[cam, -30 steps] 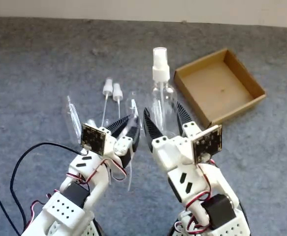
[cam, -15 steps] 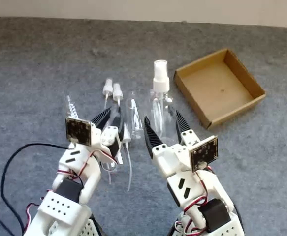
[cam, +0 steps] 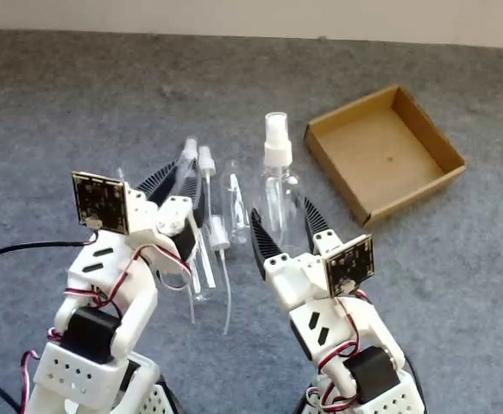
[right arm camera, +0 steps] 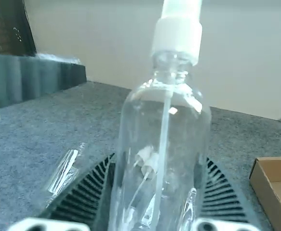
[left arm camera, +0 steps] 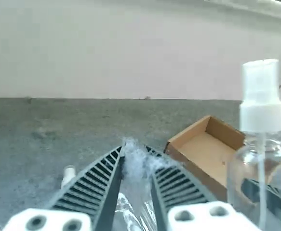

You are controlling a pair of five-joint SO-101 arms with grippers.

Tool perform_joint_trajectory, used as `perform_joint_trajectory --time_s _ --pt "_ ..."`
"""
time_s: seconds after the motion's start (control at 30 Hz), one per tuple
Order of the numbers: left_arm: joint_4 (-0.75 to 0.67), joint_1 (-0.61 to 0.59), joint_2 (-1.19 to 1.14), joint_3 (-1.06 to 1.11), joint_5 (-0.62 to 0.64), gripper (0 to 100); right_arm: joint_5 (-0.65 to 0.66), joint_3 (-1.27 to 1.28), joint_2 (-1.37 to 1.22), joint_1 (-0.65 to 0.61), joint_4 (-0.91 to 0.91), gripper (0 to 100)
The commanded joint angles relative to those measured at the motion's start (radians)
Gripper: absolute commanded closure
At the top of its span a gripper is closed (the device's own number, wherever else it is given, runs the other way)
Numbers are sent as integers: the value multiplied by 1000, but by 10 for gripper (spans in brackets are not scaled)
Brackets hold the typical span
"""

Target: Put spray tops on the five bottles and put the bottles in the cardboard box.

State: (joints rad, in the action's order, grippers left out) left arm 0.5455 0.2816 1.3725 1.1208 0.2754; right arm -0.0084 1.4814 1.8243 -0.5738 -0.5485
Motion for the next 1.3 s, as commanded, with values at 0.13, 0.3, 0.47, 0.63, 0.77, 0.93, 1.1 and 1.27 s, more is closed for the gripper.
perform_joint_trajectory --time_s 0.13,0.3,0.47,0.63,0.77,0.93,1.1,1.27 --pt "11 111 -208 -189 -69 995 51 -10 12 -13 2 828" --pt "52 114 -311 -288 -69 995 129 -8 12 -13 2 828" --pt "91 165 -343 -317 -72 995 132 -7 12 -70 2 828" --pt "91 205 -349 -315 -74 995 133 -7 12 -93 1 828" --pt "91 209 -348 -312 -75 995 130 -7 12 -93 -2 828" --pt "138 225 -348 -321 -75 995 133 12 12 -93 -4 828" --pt "169 309 -348 -321 -118 995 133 42 12 -93 -2 828" --pt "173 323 -348 -321 -135 995 133 42 12 -93 -2 828"
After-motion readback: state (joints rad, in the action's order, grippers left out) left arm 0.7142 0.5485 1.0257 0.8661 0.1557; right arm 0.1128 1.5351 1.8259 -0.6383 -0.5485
